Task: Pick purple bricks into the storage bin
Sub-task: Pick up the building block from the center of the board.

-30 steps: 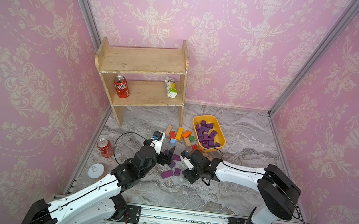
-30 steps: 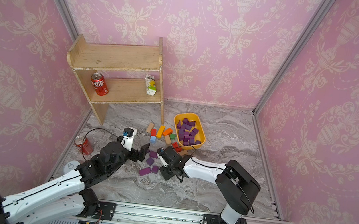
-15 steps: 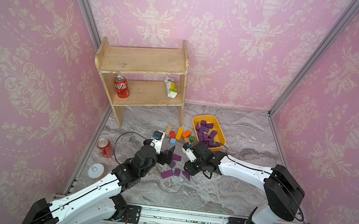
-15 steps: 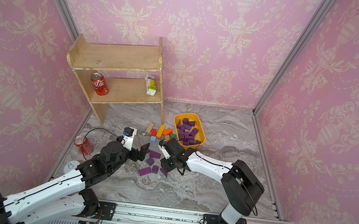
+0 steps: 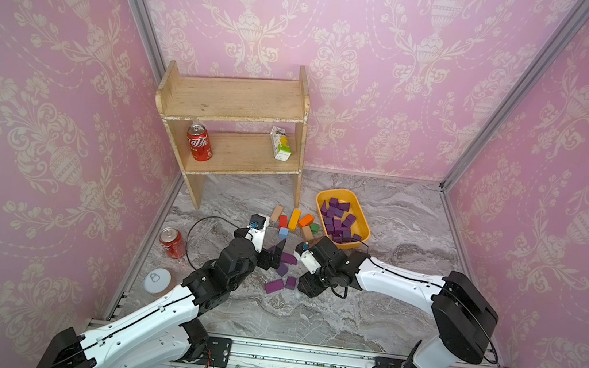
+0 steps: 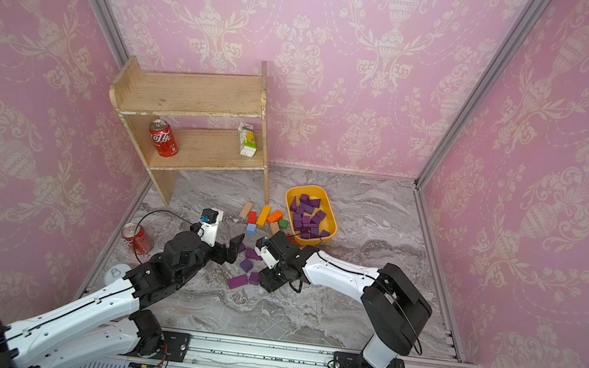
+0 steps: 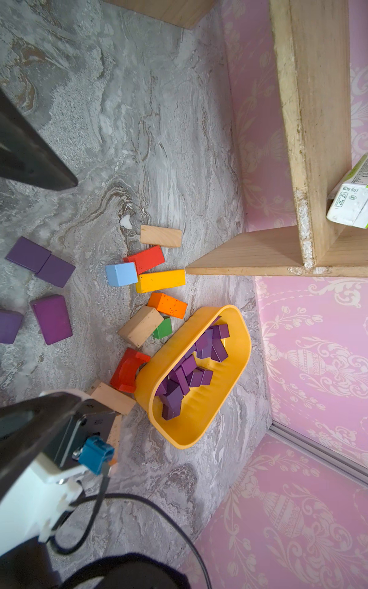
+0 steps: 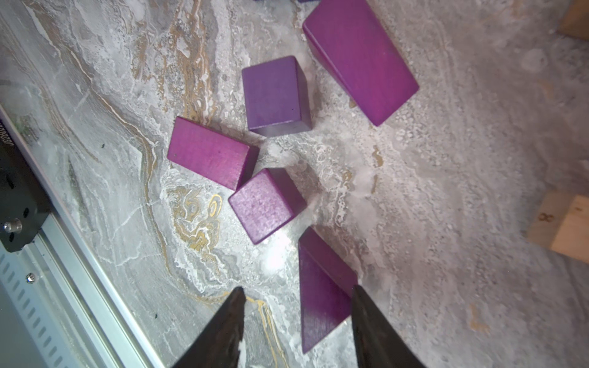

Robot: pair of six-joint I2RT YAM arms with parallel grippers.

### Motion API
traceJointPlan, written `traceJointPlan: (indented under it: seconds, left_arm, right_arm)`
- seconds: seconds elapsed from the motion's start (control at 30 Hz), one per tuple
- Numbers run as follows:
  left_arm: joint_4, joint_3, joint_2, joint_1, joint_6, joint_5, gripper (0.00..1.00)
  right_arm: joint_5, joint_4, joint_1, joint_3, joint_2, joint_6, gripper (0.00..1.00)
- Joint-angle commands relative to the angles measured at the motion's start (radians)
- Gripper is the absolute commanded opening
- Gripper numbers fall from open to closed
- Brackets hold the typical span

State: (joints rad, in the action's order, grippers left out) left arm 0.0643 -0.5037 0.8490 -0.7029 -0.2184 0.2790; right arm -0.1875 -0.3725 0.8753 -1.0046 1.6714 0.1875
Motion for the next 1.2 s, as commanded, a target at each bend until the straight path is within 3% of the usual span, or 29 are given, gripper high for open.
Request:
traceJointPlan:
  seconds: [0.0,0.3,0.6,0.73,1.17]
  left_arm:
    - [0.008,0.003,0.003,0.006,0.016,-0.006,0.99]
    - [-0.006,0.010,-0.014,0.010,0.017,0.010,0.99]
    - [0.009,0.007,0.000,0.019,0.024,0.004,0.99]
    - [0.016,0.005,0.012,0.021,0.020,-0.005,0.99]
    - [0.013,-0.001,0.016,0.030,0.021,-0.003,0.99]
  right_arm:
    - [0.040,-0.023,0.005,-0.021,0.043,0.023,0.55]
    - [0.079,-0.041,0.017,-0.035,0.086,0.025,0.53]
    - [0.077,-0.044,0.027,-0.024,0.095,0.034,0.33]
    - [0.079,-0.039,0.027,-0.032,0.094,0.033,0.28]
    - [0.060,-0.023,0.002,-0.046,0.020,0.027,0.26]
